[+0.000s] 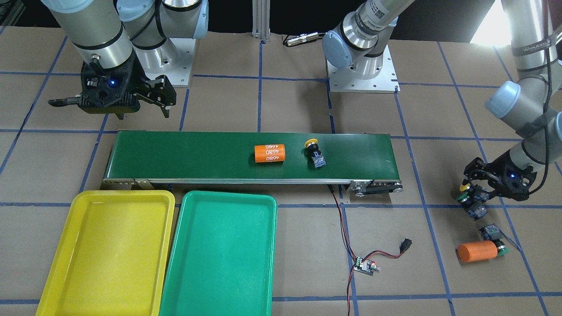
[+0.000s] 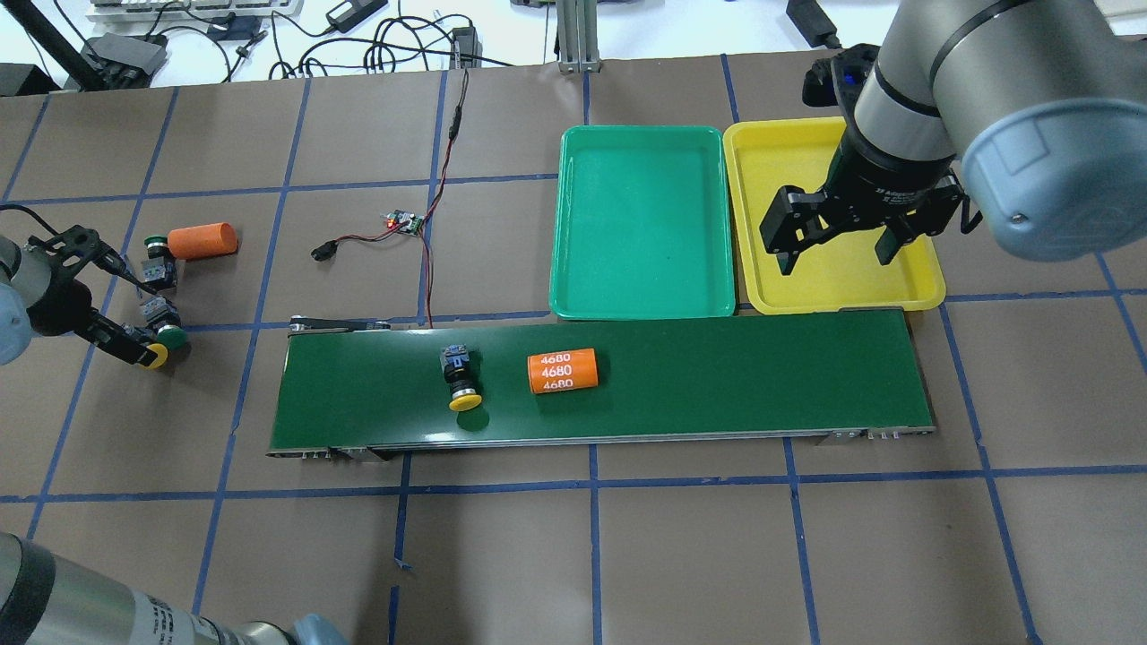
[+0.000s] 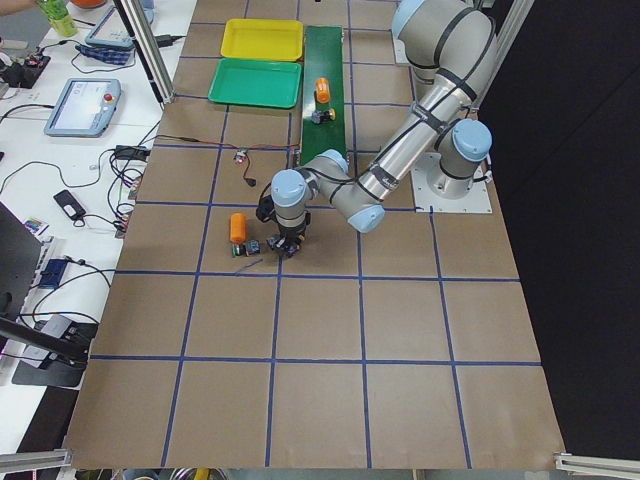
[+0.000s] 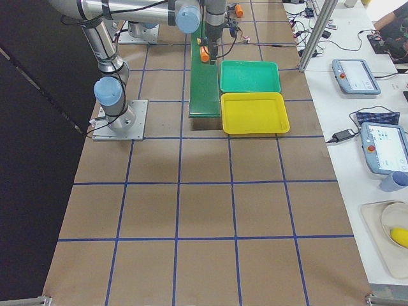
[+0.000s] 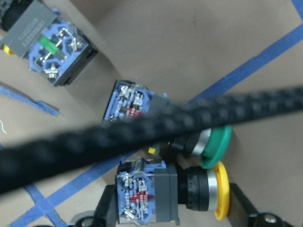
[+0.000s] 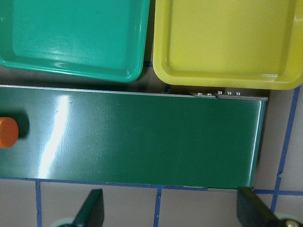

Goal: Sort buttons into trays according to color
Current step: 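Place the second yellow-capped button on the conveyor belt, open left gripper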

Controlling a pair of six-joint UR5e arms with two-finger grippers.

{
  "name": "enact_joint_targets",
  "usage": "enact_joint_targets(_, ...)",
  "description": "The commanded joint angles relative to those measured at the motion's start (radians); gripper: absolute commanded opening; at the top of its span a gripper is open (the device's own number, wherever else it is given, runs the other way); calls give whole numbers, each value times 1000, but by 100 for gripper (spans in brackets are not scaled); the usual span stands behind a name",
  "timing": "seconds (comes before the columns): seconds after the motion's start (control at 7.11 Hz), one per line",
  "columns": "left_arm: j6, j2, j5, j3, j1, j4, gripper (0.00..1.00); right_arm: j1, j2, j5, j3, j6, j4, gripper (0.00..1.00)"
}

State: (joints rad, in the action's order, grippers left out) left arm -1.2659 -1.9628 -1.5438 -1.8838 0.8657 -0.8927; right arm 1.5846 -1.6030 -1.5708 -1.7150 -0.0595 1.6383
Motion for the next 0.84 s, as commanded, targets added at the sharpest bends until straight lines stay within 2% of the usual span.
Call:
enact_joint_targets(0.0, 145, 132, 10, -64, 13, -105, 12, 0, 0, 0, 0, 1, 0, 100)
enact_joint_targets(0.14, 240, 222, 37, -113, 60, -129, 12, 0, 0, 0, 0, 3, 0, 100)
enact_joint_targets(0.42, 614, 373, 36, -144, 265, -217, 12, 0, 0, 0, 0, 4, 0, 100)
enact_joint_targets(0.7, 935, 401, 37, -161, 454, -239, 12, 2, 0, 2, -2, 6, -2, 100)
